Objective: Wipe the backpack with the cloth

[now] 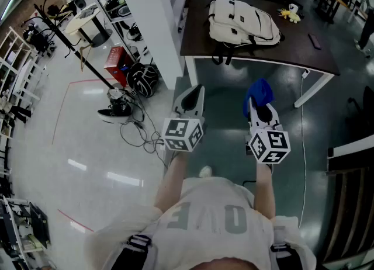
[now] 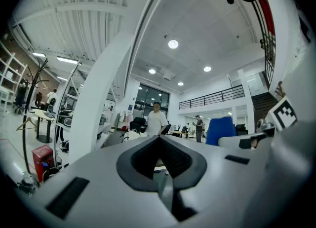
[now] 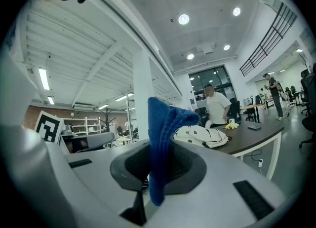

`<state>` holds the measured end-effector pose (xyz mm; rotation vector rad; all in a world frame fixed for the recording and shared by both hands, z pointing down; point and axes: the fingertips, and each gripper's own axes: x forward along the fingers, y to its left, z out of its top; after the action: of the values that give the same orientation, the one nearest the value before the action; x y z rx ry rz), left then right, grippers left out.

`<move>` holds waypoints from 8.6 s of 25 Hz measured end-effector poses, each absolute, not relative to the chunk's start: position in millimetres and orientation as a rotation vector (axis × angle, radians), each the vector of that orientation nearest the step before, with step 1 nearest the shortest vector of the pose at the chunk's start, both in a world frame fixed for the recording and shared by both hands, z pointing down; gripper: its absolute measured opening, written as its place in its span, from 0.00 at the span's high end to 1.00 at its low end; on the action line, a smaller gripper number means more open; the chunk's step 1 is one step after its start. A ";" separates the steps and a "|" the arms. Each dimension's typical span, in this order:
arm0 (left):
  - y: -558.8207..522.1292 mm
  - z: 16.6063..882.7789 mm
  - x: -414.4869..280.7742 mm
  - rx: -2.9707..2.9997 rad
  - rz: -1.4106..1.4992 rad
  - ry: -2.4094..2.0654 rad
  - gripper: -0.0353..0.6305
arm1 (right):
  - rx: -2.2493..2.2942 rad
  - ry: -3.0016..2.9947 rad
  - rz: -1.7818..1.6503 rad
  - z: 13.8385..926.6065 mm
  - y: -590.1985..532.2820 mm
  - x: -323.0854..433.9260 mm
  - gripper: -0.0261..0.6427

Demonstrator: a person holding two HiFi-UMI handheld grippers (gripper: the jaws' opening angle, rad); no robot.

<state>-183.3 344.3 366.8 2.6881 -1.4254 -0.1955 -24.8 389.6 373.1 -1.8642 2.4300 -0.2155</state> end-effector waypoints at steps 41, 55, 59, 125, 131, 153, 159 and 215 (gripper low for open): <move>228.7 421.1 -130.9 2.541 -0.157 -1.489 0.94 | -1.723 2.501 -0.358 420.2 281.4 44.4 0.91; -6.7 425.0 -131.8 2.558 -0.206 -1.353 0.94 | -1.648 2.608 -0.438 424.6 27.2 -17.6 0.91; -33.9 440.1 -130.6 2.519 -0.194 -1.371 0.94 | -1.592 2.668 -0.499 445.4 -13.0 -33.8 0.91; -107.0 506.4 23.4 2.343 -0.032 -1.572 0.94 | -1.382 3.100 -0.862 576.2 -88.7 58.2 0.91; -104.1 511.1 34.8 2.337 -0.026 -1.573 0.94 | -1.441 3.011 -0.954 582.8 -91.1 84.9 0.91; -108.0 530.6 85.0 2.353 0.003 -1.485 0.94 | -1.648 2.971 -0.985 605.1 -90.4 179.6 0.90; -109.1 533.0 88.4 2.354 0.006 -1.476 0.94 | -1.873 2.874 -1.009 622.1 -91.3 243.2 0.90; -280.7 508.4 247.5 2.414 -0.104 -1.412 0.94 | -1.508 3.458 -0.400 603.9 -405.7 360.2 0.90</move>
<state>247.5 -280.7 508.4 2.4140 -1.4120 -0.1039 360.2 -405.7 603.9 -1.5085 3.4580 -0.4000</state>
